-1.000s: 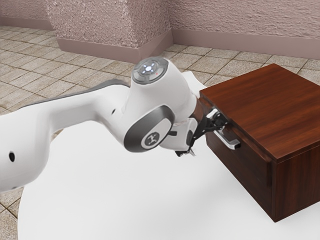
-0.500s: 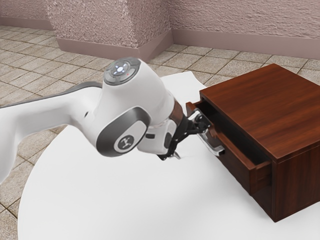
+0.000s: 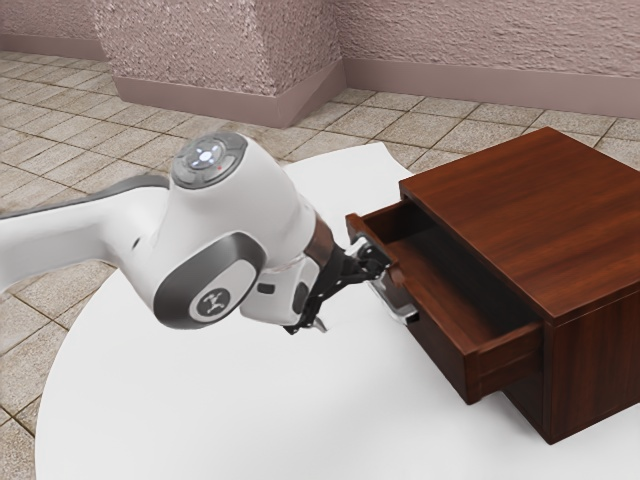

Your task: Pull the drawer handle with one arm to open the drawer

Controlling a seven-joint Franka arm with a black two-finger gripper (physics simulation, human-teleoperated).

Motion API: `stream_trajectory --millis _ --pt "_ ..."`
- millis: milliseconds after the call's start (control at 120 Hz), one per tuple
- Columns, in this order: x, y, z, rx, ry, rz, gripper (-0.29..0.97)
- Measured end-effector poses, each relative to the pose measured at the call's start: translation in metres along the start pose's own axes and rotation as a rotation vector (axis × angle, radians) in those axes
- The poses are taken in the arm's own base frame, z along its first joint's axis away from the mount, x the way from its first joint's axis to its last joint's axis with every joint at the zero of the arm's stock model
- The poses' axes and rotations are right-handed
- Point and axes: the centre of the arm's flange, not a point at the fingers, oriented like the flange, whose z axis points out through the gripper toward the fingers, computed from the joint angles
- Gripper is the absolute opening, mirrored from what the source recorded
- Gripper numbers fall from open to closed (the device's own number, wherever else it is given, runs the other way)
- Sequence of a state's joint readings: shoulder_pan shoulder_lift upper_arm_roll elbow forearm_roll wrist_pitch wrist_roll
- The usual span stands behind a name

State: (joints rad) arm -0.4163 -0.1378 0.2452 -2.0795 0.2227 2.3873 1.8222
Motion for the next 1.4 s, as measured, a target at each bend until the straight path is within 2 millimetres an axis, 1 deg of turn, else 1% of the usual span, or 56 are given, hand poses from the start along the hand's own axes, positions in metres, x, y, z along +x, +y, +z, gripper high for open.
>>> stream_trajectory --millis 183,325,492,725,833,1033,1167,1400 --pt "0.000 0.016 -0.003 -0.010 -0.002 0.002 0.68" --pt "0.001 0.025 -0.005 -0.018 -0.019 0.019 0.68" --pt "-0.003 0.037 -0.006 -0.030 -0.029 0.016 0.68" --pt "-0.001 0.051 -0.015 -0.025 -0.025 0.008 0.65" --pt "-0.001 0.053 -0.017 -0.024 -0.025 0.006 0.65" --pt "-0.003 0.049 -0.025 -0.071 -0.059 0.031 0.65" --pt "-0.001 0.052 -0.025 -0.116 -0.061 0.033 0.68" --pt "0.000 0.058 -0.034 -0.147 -0.060 0.022 0.65"
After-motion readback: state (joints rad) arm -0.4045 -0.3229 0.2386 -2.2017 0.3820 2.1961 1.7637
